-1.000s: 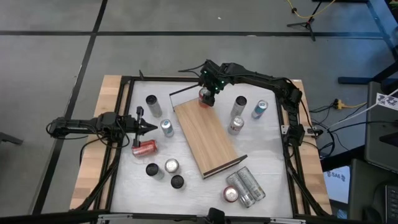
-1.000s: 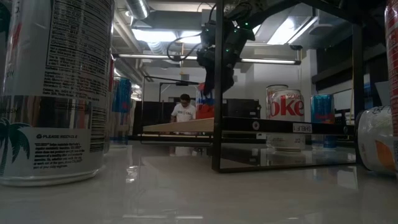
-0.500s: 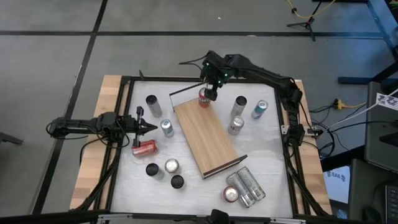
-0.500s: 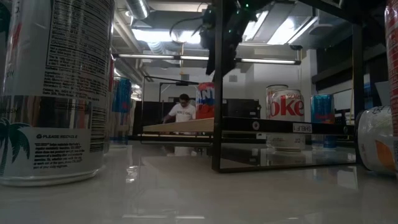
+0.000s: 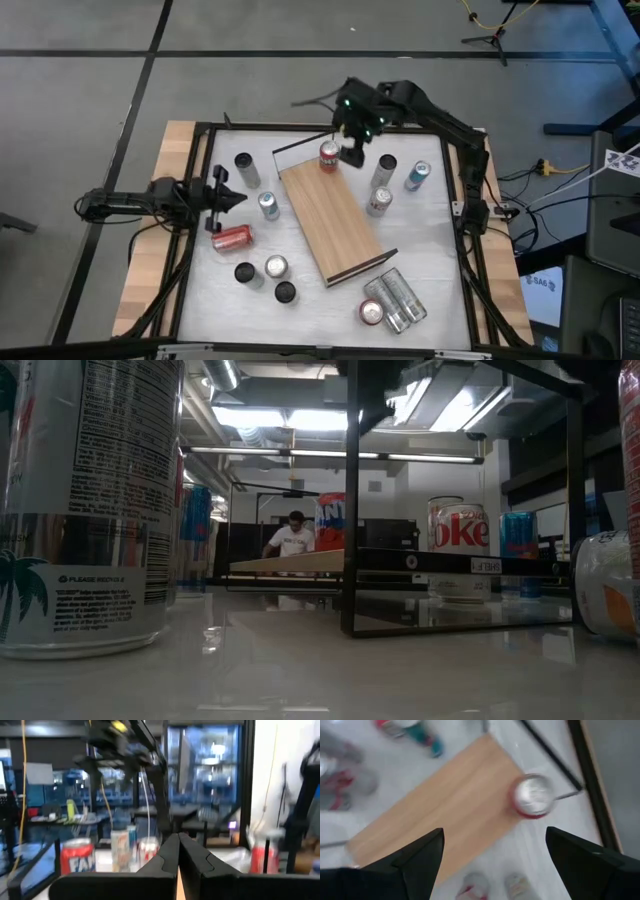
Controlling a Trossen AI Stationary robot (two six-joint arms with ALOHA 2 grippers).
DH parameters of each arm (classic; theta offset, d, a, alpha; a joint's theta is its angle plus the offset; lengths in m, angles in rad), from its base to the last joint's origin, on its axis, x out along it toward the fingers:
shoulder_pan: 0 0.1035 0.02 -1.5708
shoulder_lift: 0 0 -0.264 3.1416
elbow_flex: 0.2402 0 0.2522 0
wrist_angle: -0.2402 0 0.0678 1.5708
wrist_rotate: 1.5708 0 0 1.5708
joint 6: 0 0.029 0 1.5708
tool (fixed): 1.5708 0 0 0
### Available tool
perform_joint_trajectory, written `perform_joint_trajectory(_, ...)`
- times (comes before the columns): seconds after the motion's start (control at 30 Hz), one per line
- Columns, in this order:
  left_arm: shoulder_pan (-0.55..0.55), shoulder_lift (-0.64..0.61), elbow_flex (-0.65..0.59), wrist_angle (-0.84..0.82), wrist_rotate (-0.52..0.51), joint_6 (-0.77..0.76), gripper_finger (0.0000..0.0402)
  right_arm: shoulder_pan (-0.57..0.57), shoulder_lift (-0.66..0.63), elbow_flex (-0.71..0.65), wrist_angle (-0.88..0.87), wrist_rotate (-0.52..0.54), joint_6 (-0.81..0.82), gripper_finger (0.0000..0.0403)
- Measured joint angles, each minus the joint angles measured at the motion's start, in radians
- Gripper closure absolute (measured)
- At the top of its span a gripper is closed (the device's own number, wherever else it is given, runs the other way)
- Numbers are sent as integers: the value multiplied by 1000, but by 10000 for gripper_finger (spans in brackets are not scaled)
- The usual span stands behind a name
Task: Place canned beverage on shelf
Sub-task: Align the left orange soda can with the other orange soda can
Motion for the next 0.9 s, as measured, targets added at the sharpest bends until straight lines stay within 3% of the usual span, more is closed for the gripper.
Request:
perform_joint_trajectory(0.23,0,0,0,149,8,-29,388,182,-71,-5,-88,122,34,61)
perform_joint_trajectory(0.5,-1,29,60,196,11,-93,297,362,-187,-55,-90,201,80,61)
perform_joint_trajectory(0.67,0,132,157,195,-17,-91,265,445,-335,-268,-11,352,174,61)
perform_joint_trajectory(0.9,0,391,356,183,-57,-55,260,469,-648,-738,336,347,202,61)
